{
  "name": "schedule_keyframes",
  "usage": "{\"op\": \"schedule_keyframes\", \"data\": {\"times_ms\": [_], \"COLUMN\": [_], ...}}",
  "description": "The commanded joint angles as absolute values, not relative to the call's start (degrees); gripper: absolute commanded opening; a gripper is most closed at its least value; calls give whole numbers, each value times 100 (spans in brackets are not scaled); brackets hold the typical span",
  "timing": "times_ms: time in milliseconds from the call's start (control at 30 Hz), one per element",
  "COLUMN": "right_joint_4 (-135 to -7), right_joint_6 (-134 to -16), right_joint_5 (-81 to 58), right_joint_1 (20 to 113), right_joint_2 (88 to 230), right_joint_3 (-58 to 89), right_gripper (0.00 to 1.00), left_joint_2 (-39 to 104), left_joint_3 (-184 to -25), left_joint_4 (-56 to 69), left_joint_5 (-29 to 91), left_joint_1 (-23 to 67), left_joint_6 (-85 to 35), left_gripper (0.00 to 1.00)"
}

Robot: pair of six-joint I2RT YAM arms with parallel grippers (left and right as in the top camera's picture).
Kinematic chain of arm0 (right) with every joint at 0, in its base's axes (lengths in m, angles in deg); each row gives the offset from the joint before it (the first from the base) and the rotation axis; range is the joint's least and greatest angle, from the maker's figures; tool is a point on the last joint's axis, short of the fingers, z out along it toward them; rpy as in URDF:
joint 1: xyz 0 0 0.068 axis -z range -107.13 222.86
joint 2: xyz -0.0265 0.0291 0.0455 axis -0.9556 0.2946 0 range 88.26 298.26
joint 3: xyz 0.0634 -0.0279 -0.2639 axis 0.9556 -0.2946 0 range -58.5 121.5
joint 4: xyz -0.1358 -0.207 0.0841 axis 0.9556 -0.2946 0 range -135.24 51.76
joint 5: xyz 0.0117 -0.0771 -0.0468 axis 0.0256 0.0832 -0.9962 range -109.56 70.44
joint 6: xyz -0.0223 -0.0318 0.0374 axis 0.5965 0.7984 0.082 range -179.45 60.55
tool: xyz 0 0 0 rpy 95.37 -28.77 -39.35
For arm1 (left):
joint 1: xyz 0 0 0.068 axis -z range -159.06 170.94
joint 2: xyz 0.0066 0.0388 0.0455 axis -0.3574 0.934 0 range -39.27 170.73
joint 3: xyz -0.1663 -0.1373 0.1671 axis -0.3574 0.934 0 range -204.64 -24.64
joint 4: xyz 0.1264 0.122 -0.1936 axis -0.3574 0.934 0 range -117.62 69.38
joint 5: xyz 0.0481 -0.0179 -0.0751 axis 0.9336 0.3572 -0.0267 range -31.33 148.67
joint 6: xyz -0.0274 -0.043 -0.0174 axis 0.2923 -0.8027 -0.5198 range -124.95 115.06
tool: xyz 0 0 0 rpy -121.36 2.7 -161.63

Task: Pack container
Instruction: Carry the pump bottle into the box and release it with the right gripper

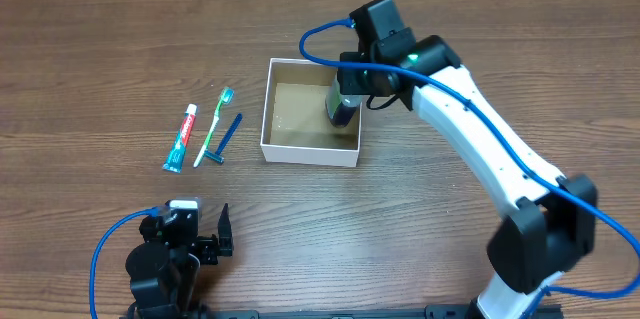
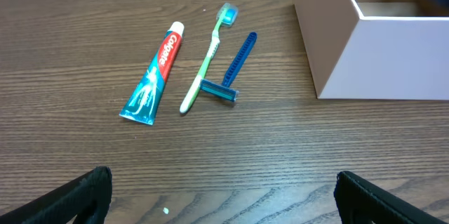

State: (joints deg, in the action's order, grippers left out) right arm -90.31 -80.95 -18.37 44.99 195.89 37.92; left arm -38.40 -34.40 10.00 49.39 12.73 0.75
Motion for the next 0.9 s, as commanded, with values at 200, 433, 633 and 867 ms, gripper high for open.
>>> {"op": "schedule_keyframes", "data": {"times_ms": [200, 433, 633, 867], "right_joint_4": [-8659, -8764, -9197, -10063], "right_joint_6": [-7983, -7728, -7708, -7968], "right_joint_5": [-2213, -2252, -2552, -2552], "right_joint_1": [4472, 4424, 4210, 4639], "right_joint_2": [20190, 20122, 19456, 18085], "right_joint_3": [3960, 3965, 3973, 3973], "right_gripper": [37, 75, 91, 97], "left_joint_2": [-3906, -3906, -3906, -3906], "left_joint_3": [-3381, -3381, -3381, -3381], "left_joint_4": [981, 981, 981, 981], "left_joint_5": [4858, 4858, 4858, 4858], "left_joint_1": [1310, 1310, 1310, 1310], "left_joint_6": [-45, -45, -45, -45], "left_gripper": [100, 100, 100, 100]}}
